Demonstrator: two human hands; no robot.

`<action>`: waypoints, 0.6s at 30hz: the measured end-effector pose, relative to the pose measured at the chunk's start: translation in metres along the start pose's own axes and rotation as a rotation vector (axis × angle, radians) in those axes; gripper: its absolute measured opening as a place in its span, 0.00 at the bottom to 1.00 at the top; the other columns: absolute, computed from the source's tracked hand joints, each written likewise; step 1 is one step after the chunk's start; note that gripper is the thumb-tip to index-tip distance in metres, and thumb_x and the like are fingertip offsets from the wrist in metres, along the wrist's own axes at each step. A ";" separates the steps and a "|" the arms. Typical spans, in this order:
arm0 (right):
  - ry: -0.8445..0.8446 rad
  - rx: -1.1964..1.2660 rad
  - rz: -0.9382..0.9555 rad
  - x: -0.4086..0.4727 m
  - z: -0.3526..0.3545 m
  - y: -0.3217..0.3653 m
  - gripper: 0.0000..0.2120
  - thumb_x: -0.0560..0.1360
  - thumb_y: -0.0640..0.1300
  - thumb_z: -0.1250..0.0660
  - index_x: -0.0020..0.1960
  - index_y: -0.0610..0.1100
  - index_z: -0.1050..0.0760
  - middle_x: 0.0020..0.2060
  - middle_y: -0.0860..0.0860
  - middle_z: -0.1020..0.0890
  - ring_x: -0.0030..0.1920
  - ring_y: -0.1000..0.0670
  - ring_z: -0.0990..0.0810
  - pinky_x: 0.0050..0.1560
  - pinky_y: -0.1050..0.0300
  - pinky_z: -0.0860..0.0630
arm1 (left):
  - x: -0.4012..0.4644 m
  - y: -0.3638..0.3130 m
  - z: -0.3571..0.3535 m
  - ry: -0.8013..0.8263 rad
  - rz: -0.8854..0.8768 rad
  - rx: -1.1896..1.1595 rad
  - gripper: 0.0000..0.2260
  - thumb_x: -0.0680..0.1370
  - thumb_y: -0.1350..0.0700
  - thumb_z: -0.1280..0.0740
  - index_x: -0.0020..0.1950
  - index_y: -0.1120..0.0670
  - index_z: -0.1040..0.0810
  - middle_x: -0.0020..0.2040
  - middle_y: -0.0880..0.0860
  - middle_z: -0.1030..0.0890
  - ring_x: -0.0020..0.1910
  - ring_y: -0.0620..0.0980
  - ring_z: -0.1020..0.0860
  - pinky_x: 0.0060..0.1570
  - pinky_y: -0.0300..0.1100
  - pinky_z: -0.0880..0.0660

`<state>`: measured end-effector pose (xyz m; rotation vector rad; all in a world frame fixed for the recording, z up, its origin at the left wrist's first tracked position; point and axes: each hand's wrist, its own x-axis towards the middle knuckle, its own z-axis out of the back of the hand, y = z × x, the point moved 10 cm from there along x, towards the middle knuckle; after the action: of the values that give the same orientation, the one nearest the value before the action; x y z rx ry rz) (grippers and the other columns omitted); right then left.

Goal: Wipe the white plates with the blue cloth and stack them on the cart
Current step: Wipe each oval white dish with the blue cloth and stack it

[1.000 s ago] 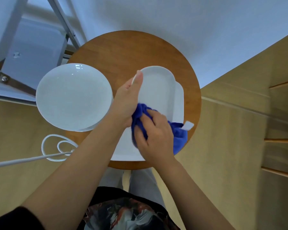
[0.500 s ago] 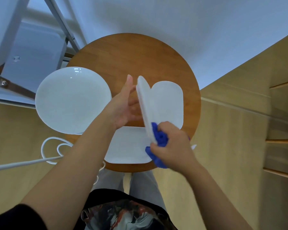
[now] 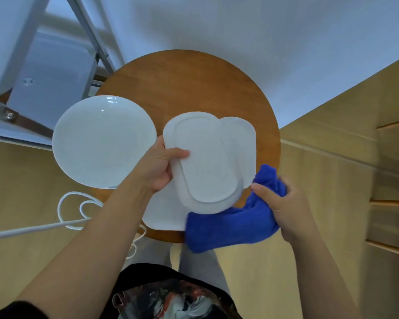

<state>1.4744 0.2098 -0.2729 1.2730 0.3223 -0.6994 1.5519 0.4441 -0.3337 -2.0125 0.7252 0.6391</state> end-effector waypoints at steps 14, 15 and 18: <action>0.235 -0.497 0.581 0.018 -0.102 0.103 0.22 0.81 0.43 0.43 0.75 0.48 0.38 0.74 0.52 0.35 0.74 0.51 0.41 0.73 0.47 0.42 | -0.023 0.000 -0.063 0.282 -0.051 0.276 0.09 0.79 0.52 0.39 0.55 0.51 0.21 0.46 0.52 0.17 0.46 0.50 0.18 0.45 0.46 0.19; 0.216 -0.468 0.584 0.016 -0.104 0.100 0.22 0.81 0.43 0.43 0.75 0.48 0.38 0.73 0.52 0.35 0.74 0.52 0.40 0.73 0.49 0.42 | -0.022 0.001 -0.059 0.250 -0.062 0.252 0.10 0.80 0.50 0.40 0.54 0.50 0.21 0.46 0.52 0.16 0.46 0.50 0.18 0.45 0.45 0.19; 0.193 -0.456 0.558 0.009 -0.115 0.087 0.22 0.82 0.45 0.43 0.75 0.50 0.39 0.72 0.54 0.32 0.71 0.54 0.35 0.69 0.58 0.37 | -0.019 0.003 -0.047 0.164 -0.091 0.206 0.17 0.78 0.43 0.40 0.58 0.51 0.20 0.51 0.55 0.16 0.51 0.52 0.18 0.46 0.44 0.20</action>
<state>1.5541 0.3267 -0.2442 0.9269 0.2478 -0.0180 1.5437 0.4069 -0.3002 -1.9085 0.7589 0.3348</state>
